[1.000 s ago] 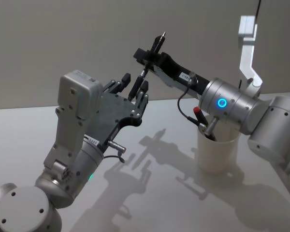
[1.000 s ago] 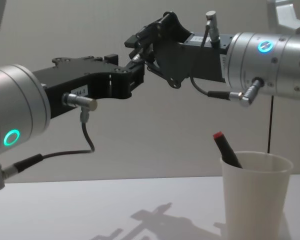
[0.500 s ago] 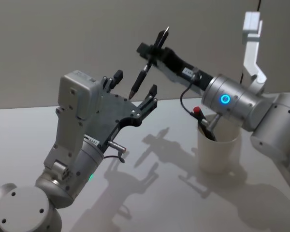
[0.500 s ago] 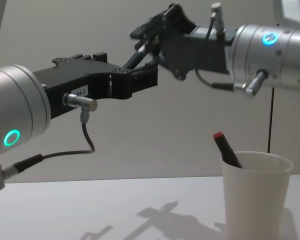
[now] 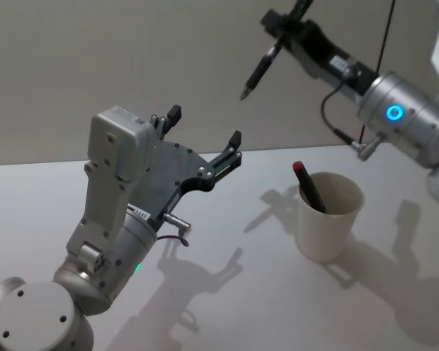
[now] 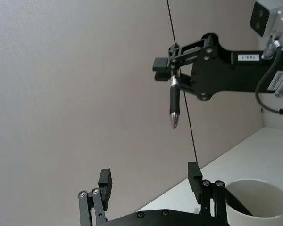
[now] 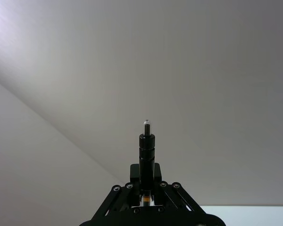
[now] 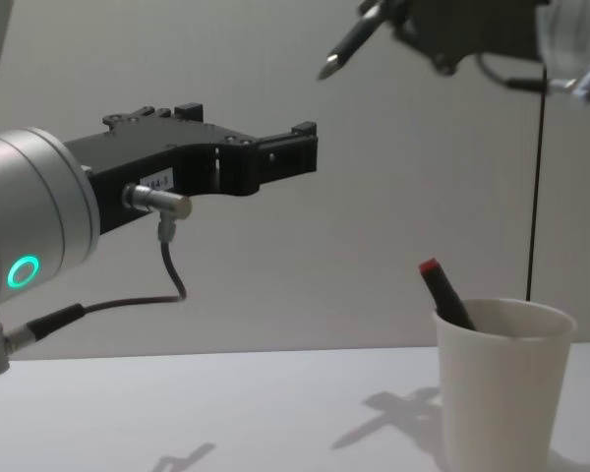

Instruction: Place the pen into the pen holder.

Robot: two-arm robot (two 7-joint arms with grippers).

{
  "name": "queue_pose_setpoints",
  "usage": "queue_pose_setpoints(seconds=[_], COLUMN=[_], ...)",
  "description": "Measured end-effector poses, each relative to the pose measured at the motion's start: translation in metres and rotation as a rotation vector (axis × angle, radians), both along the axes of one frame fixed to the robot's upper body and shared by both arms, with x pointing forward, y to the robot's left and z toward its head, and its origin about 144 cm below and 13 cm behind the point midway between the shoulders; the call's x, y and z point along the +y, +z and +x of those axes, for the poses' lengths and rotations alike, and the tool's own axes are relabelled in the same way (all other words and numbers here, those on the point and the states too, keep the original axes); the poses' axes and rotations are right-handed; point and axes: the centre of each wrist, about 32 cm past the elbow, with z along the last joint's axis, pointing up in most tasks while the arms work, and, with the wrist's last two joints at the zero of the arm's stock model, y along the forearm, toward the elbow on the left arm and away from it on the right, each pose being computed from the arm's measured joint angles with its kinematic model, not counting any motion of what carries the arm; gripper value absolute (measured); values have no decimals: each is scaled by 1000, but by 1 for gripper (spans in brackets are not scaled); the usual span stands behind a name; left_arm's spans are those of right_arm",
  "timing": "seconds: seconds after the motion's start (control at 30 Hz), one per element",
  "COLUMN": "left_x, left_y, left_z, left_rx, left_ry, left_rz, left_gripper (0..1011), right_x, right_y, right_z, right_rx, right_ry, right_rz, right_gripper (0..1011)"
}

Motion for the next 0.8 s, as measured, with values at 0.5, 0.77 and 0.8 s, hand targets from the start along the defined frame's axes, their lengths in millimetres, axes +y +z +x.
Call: queue_pose_setpoints(seconds=[0.5,0.77,0.8], left_x=[0,0,0], left_y=[0,0,0], left_z=[0,0,0], left_rx=[0,0,0], left_ry=[0,0,0], left_rz=[0,0,0], left_gripper=[1001,1001,1001], right_x=[-36,-51,-51], right_y=[18,19,19], right_z=[-12,-22,-22], right_rx=[-106,-158,-158], right_ry=[-121,-175,-175], right_rz=[-148,-268,-268], right_gripper=[132,132,132])
